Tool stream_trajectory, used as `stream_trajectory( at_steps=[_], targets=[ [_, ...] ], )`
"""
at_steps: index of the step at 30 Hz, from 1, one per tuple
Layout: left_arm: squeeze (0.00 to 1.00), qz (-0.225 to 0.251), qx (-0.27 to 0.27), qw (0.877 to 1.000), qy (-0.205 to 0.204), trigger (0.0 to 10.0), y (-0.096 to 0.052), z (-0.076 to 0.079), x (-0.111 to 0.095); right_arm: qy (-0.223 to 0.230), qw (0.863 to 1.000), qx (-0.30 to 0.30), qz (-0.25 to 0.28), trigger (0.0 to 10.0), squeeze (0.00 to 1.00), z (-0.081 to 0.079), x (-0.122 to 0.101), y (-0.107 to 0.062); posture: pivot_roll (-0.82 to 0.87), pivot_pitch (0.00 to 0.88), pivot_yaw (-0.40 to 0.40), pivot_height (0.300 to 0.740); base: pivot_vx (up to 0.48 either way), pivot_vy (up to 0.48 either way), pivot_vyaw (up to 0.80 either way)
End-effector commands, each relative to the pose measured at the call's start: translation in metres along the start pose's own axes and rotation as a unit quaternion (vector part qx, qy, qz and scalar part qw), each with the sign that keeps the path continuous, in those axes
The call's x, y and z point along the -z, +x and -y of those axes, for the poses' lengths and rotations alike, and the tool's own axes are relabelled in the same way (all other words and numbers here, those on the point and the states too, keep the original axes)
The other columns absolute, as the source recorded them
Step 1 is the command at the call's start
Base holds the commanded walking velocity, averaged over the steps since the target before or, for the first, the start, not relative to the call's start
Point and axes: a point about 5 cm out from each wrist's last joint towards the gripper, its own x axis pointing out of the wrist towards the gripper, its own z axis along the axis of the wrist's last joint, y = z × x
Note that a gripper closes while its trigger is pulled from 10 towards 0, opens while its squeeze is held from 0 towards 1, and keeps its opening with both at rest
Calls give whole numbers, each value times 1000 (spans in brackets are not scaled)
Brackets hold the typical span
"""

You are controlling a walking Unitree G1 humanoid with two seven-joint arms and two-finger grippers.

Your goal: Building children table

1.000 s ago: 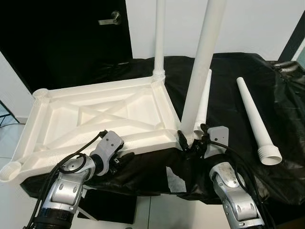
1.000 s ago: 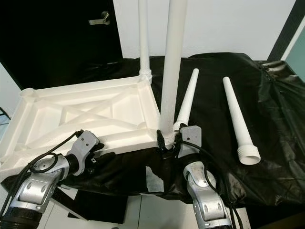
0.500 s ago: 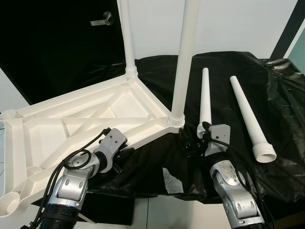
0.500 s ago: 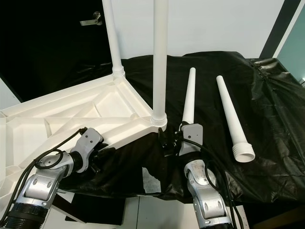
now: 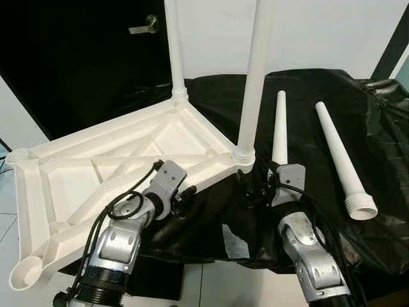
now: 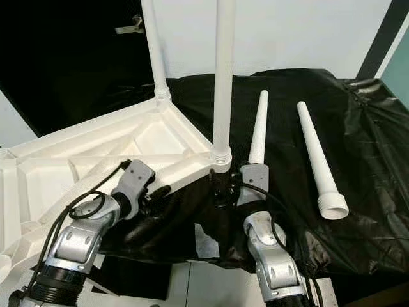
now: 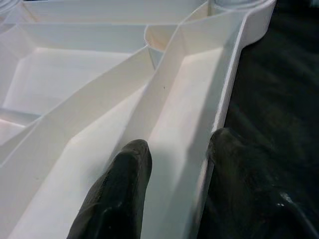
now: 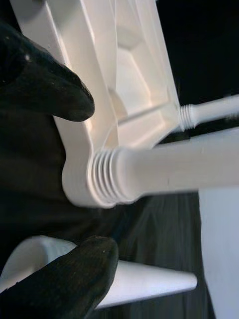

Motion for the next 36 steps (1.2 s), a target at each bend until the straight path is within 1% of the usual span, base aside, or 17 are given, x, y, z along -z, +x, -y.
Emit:
stream_trajectory(
  at_steps=[1, 5, 8, 12, 14, 16, 19, 20, 25, 26, 27, 28, 29, 31, 34, 35, 36],
  targets=[
    [0, 9, -7, 1000, -4, 10000, -4, -6, -6, 2, 1000, -3, -11, 10000, 0, -2, 3, 2, -24, 0, 46, 740, 0, 0, 0],
    [0, 17, -61, 998, -6, 10000, -15, -31, -11, 3, 999, -9, -35, 10000, 0, -4, 9, 8, -12, 0, 44, 740, 0, 0, 0],
    [0, 13, -74, 997, -3, 10000, -17, -37, -10, -1, 999, -8, -38, 10000, 0, -4, 11, 9, -12, 0, 44, 740, 0, 0, 0],
    [0, -5, -134, 991, 1, 10000, -29, -62, -3, -1, 998, -38, -54, 10000, 0, -12, 16, 14, -1, 0, 41, 740, 0, 0, 0],
    [0, -9, -142, 990, 3, 10000, -31, -65, -2, -1, 998, -42, -56, 10000, 0, -13, 16, 14, -1, 0, 41, 740, 0, 0, 0],
    [0, -38, -190, 981, 32, 10000, -42, -83, 6, -2, 997, -50, -62, 10000, 0, -15, 18, 18, 6, 0, 36, 740, 0, 0, 0],
    [0, -48, -217, 974, 34, 10000, -48, -92, 9, -2, 997, -48, -63, 10000, 0, -16, 19, 20, 10, 0, 34, 740, 0, 0, 0],
    [0, -61, -258, 963, 38, 10000, -57, -105, 12, -4, 997, -42, -66, 10000, 0, -15, 20, 23, 12, 0, 34, 740, 0, 0, 0],
    [0, -84, -321, 942, 45, 10000, -72, -125, 18, -12, 997, -26, -74, 10000, 0, -12, 21, 28, 18, 0, 32, 740, 0, 0, 0],
    [0, -84, -321, 942, 45, 10000, -72, -125, 18, -12, 997, -26, -74, 10000, 0, -12, 21, 28, 18, 0, 32, 740, 0, 0, 0],
    [0, -94, -356, 928, 56, 10000, -80, -135, 20, -11, 997, -24, -75, 10000, 0, -12, 22, 31, 19, 0, 33, 740, 0, 0, 0],
    [0, -94, -356, 928, 56, 10000, -80, -135, 20, -11, 997, -24, -75, 10000, 0, -12, 22, 31, 19, 0, 33, 740, 0, 0, 0],
    [0, -94, -383, 917, 62, 10000, -87, -143, 19, -9, 997, -25, -76, 10000, 0, -12, 22, 32, 20, 0, 34, 740, 0, 0, 0],
    [0, -95, -393, 913, 63, 10000, -90, -145, 19, -9, 997, -25, -77, 10000, 0, -12, 22, 33, 20, 0, 34, 740, 0, 0, 0],
    [0, -125, -429, 891, 83, 10000, -101, -154, 24, -3, 995, -34, -96, 10000, 0, -15, 26, 34, 21, 0, 38, 740, 0, 0, 0],
    [0, -125, -429, 891, 83, 10000, -101, -154, 24, -3, 995, -34, -96, 10000, 0, -15, 26, 34, 21, 0, 38, 740, 0, 0, 0],
    [0, -140, -438, 883, 95, 10000, -104, -157, 27, 0, 994, -42, -102, 10000, 0, -18, 28, 34, 23, 0, 38, 740, 0, 0, 0]
  ],
)
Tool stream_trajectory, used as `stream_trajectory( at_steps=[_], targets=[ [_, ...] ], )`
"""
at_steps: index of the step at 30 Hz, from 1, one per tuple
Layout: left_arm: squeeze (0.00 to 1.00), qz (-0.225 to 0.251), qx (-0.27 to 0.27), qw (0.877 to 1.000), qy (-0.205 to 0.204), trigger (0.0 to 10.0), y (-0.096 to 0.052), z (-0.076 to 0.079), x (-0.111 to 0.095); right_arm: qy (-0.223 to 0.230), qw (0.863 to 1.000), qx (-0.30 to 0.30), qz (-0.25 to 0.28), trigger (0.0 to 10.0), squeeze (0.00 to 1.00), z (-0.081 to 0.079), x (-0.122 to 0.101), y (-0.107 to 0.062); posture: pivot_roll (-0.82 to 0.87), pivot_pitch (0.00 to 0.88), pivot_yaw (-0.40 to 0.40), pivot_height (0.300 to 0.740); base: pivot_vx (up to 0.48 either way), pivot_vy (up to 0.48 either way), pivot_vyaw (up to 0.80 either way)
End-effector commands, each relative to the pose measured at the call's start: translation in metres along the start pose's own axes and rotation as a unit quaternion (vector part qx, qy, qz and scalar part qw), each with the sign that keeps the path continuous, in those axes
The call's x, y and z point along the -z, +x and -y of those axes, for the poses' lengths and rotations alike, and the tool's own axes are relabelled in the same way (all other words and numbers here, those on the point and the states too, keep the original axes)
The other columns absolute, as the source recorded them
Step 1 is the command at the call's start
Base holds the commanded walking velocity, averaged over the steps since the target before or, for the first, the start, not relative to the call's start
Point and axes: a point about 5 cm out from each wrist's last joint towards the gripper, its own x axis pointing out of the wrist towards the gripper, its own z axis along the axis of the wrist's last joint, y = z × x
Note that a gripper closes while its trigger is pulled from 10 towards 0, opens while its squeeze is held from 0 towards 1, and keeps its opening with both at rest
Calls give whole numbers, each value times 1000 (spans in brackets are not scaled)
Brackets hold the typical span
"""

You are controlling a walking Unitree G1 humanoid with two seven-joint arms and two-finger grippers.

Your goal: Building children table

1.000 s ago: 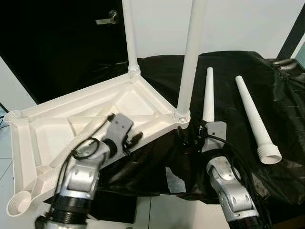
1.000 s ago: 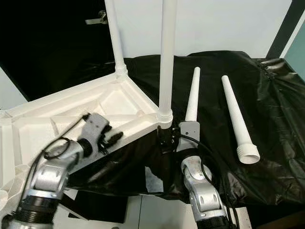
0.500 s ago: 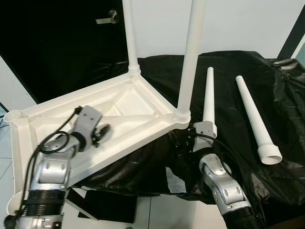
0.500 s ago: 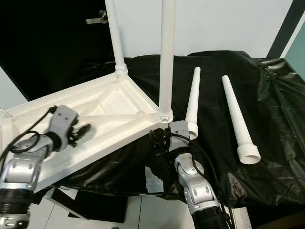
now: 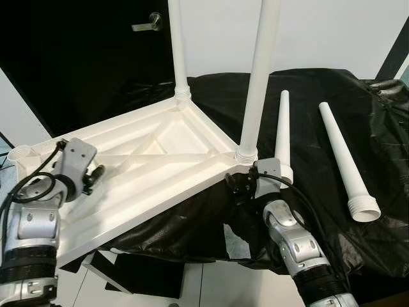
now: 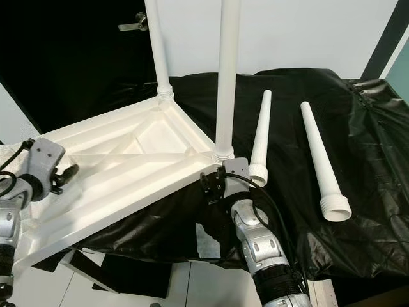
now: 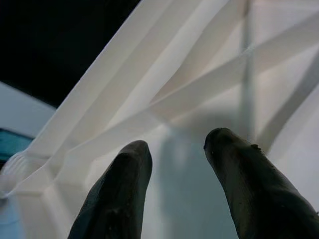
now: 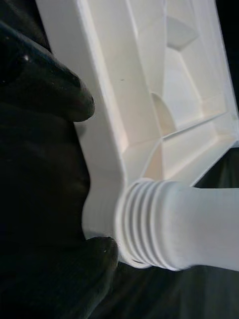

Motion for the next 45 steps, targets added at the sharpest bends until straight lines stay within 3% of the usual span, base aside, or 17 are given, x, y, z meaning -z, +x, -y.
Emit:
stream_trajectory(
  at_steps=[1, 4, 5, 10, 14, 17, 20, 22, 24, 27, 35, 37, 39, 42, 45],
  targets=[
    [0, -20, -219, 975, 13, 10000, -6, -25, 7, 6, 1000, -9, -13, 10000, 0, -3, 3, 1, 23, 0, 39, 740, 0, 0, 0],
    [0, -37, -228, 972, 40, 10000, -8, -28, 12, 4, 1000, -18, -20, 10000, 0, -6, 6, 0, 25, 0, 40, 740, 0, 0, 0],
    [0, -53, -231, 969, 68, 10000, -9, -30, 16, 6, 1000, -19, -23, 10000, 0, -7, 7, 0, 25, 0, 41, 740, 0, 0, 0],
    [0, -71, -231, 966, 95, 10000, -10, -31, 21, 7, 1000, -21, -22, 10000, 0, -8, 7, 1, 27, 0, 41, 740, 0, 0, 0],
    [0, -90, -193, 967, 139, 10000, -9, -24, 25, 9, 999, -21, -25, 10000, 0, -7, 7, 3, 28, 0, 41, 740, 0, 0, 0],
    [0, -97, -131, 977, 138, 10000, -6, -9, 28, 12, 999, -20, -29, 10000, 0, -5, 6, 6, 30, 0, 41, 740, 0, 0, 0],
    [0, -100, -111, 977, 153, 10000, -6, -4, 29, 12, 999, -20, -30, 10000, 0, -4, 6, 7, 30, 0, 41, 740, 0, 0, 0],
    [0, -102, -64, 977, 178, 10000, -6, 6, 29, 11, 999, -20, -29, 10000, 0, -2, 4, 10, 31, 0, 40, 740, 0, 0, 0],
    [0, -102, -64, 977, 178, 10000, -6, 6, 29, 11, 999, -20, -29, 10000, 0, -2, 4, 10, 31, 0, 40, 740, 0, 0, 0],
    [0, -81, 57, 976, 193, 10000, -11, 34, 25, 13, 999, -16, -32, 10000, 0, 5, 3, 17, 32, 0, 41, 740, 0, 0, 0],
    [0, -43, 167, 971, 164, 10000, -19, 65, 16, 16, 999, -6, -39, 10000, 0, 12, 3, 23, 37, 0, 37, 740, 0, 0, 0],
    [0, -43, 167, 971, 164, 10000, -19, 65, 16, 16, 999, -6, -39, 10000, 0, 12, 3, 23, 37, 0, 37, 740, 0, 0, 0],
    [0, -23, 219, 965, 143, 10000, -22, 79, 10, 12, 999, -5, -42, 10000, 0, 15, 4, 25, 33, 0, 39, 740, 0, 0, 0],
    [0, -10, 247, 961, 127, 10000, -25, 88, 6, 8, 999, -4, -42, 10000, 0, 16, 5, 27, 32, 0, 41, 740, 0, 0, 0],
    [0, 22, 309, 947, 85, 10000, -33, 112, -6, -10, 999, 4, -36, 10000, 0, 23, 4, 30, 28, 0, 44, 740, 0, 0, 0]
  ],
)
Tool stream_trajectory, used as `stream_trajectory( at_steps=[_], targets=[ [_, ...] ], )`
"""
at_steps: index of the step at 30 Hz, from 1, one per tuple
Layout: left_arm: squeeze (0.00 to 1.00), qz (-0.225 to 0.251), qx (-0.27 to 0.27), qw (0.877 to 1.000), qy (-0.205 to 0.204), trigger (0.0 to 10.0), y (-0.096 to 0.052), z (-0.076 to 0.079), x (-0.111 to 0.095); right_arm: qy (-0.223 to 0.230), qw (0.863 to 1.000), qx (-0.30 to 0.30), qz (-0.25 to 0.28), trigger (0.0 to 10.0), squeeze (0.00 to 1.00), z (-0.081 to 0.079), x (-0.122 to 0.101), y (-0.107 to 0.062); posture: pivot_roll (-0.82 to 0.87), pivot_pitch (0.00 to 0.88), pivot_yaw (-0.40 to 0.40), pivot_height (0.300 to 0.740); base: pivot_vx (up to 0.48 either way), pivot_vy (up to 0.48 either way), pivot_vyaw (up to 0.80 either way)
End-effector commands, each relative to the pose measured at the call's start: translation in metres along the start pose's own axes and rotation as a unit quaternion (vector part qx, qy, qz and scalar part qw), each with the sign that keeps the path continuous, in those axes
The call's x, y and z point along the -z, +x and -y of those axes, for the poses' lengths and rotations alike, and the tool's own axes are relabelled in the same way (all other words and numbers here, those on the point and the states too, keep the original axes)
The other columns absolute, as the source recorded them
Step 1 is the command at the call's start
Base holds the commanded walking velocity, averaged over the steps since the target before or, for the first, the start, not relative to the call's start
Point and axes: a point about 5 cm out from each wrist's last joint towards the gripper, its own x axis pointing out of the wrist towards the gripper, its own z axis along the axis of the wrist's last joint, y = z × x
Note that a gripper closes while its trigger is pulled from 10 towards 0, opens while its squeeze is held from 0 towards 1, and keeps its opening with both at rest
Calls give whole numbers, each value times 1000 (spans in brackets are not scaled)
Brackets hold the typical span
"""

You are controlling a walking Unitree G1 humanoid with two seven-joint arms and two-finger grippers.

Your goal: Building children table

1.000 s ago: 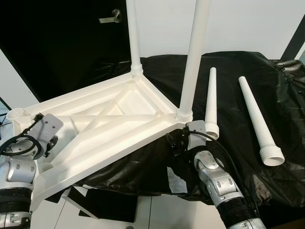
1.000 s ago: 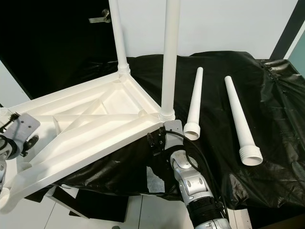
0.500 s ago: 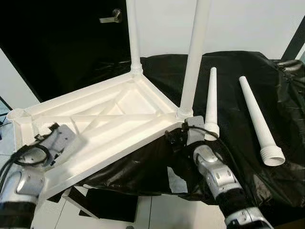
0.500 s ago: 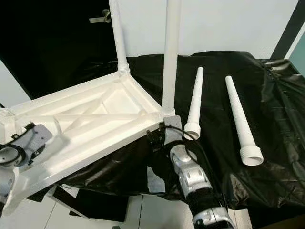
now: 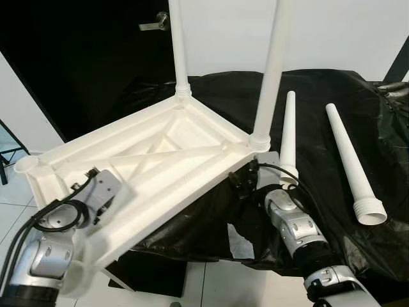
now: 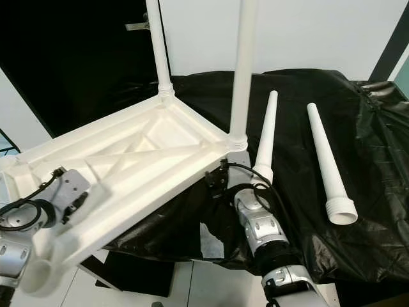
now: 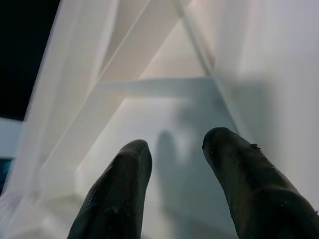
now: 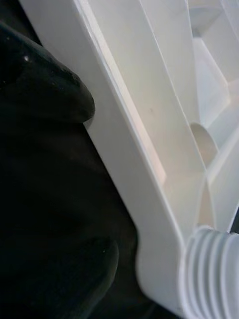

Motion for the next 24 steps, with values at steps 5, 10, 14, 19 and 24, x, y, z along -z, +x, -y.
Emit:
stream_trajectory(
  at_steps=[5, 10, 14, 19, 24],
  targets=[
    [0, 27, 223, 974, -21, 10000, -2, 44, -16, -32, 999, 16, 20, 10000, 0, 9, -5, 7, 28, 0, 47, 740, 0, 0, 0],
    [0, 39, 240, 969, -37, 10000, -3, 53, -24, -46, 998, 30, 25, 10000, 0, 16, -7, 9, 24, 0, 51, 740, 0, 0, 0],
    [0, 50, 251, 966, -48, 10000, -4, 58, -30, -46, 998, 29, 23, 10000, 0, 18, -6, 11, 23, 0, 53, 740, 0, 0, 0],
    [0, 74, 278, 954, -80, 10000, -10, 68, -41, -51, 998, 13, 18, 10000, 0, 19, -7, 15, 25, 0, 54, 740, 0, 0, 0],
    [0, 86, 329, 936, -90, 10000, -17, 84, -44, -52, 998, -7, 25, 10000, 0, 17, -14, 22, 25, 0, 56, 740, 0, 0, 0]
  ],
)
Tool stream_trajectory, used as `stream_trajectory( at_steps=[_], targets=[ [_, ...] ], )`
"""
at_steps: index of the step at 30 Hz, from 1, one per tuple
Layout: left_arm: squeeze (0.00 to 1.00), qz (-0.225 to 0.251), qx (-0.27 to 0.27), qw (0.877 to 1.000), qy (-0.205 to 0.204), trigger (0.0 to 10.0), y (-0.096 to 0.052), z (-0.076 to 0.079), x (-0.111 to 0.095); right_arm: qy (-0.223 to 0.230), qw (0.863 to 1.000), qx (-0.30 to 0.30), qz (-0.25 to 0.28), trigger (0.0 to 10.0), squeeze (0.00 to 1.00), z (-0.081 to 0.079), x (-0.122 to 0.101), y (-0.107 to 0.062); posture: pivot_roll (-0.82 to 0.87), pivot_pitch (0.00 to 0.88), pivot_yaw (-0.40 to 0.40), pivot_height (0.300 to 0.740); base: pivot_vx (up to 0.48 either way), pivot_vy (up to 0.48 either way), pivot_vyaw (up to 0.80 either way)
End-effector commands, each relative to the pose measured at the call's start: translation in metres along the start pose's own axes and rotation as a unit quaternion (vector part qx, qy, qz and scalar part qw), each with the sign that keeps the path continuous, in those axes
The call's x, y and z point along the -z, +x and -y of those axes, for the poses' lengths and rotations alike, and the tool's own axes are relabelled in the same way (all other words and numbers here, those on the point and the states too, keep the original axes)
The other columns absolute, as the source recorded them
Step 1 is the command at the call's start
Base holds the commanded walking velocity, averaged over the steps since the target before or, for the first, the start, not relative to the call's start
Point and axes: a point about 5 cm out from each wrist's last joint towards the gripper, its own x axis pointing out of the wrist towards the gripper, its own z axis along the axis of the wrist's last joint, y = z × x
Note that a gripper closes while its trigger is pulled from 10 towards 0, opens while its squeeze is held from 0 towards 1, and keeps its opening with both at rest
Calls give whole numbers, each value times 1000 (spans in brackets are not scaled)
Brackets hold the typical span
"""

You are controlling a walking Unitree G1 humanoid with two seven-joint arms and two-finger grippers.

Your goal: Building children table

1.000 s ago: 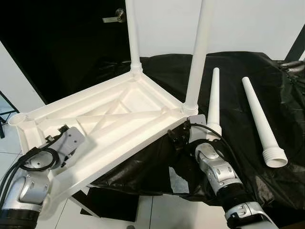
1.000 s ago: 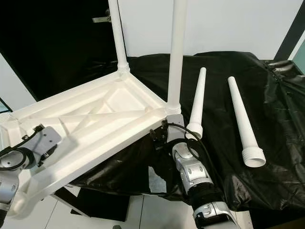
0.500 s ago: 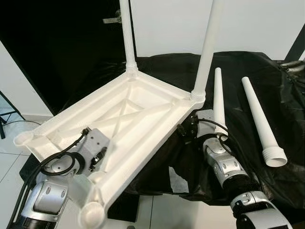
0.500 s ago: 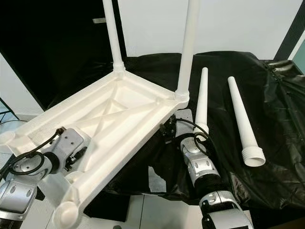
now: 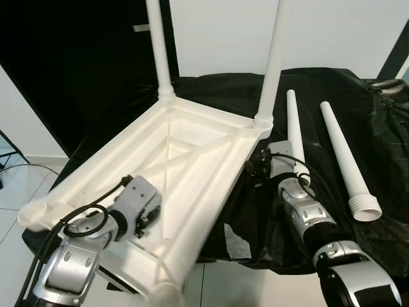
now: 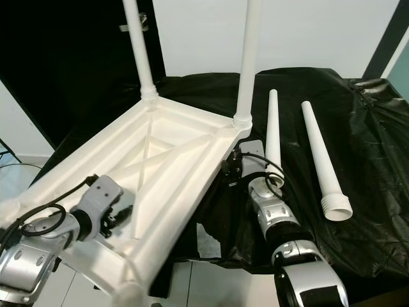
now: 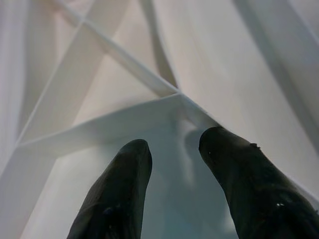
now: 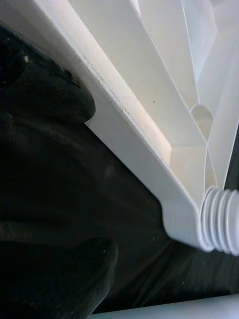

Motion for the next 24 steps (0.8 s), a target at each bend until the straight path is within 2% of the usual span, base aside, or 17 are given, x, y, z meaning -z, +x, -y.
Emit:
stream_trajectory(
  at_steps=[1, 11, 13, 16, 17, 18, 20, 22, 24],
  targets=[
    [0, 17, 185, 982, -4, 10000, 2, 34, -5, -1, 998, -54, 20, 10000, 0, -18, -11, 7, 26, 0, 55, 740, 0, 0, 0],
    [0, 23, 149, 988, -39, 10000, 18, 34, -11, 0, 997, -78, 26, 10000, 0, -22, -20, 14, 30, 0, 47, 740, 0, 0, 0],
    [0, 32, 118, 991, -60, 10000, 26, 32, -16, 0, 997, -75, 27, 10000, 0, -21, -22, 16, 30, 0, 45, 740, 0, 0, 0],
    [0, 37, 101, 992, -67, 10000, 29, 30, -19, -3, 997, -71, 27, 10000, 0, -21, -22, 16, 29, 0, 44, 740, 0, 0, 0],
    [0, 36, 70, 994, -71, 10000, 33, 25, -18, -8, 998, -63, 26, 10000, 0, -19, -21, 16, 30, 0, 42, 740, 0, 0, 0],
    [0, 36, 70, 994, -71, 10000, 33, 25, -18, -8, 998, -63, 26, 10000, 0, -19, -21, 16, 30, 0, 42, 740, 0, 0, 0],
    [0, 31, 11, 996, -78, 10000, 37, 9, -15, -15, 998, -45, 28, 10000, 0, -13, -20, 16, 30, 0, 39, 740, 0, 0, 0],
    [0, 31, 11, 996, -78, 10000, 37, 9, -15, -15, 998, -45, 28, 10000, 0, -13, -20, 16, 30, 0, 39, 740, 0, 0, 0],
    [0, 41, -48, 996, -62, 10000, 31, -12, -16, -25, 999, -18, 29, 10000, 0, -4, -18, 13, 27, 0, 31, 740, 0, 0, 0]
  ],
)
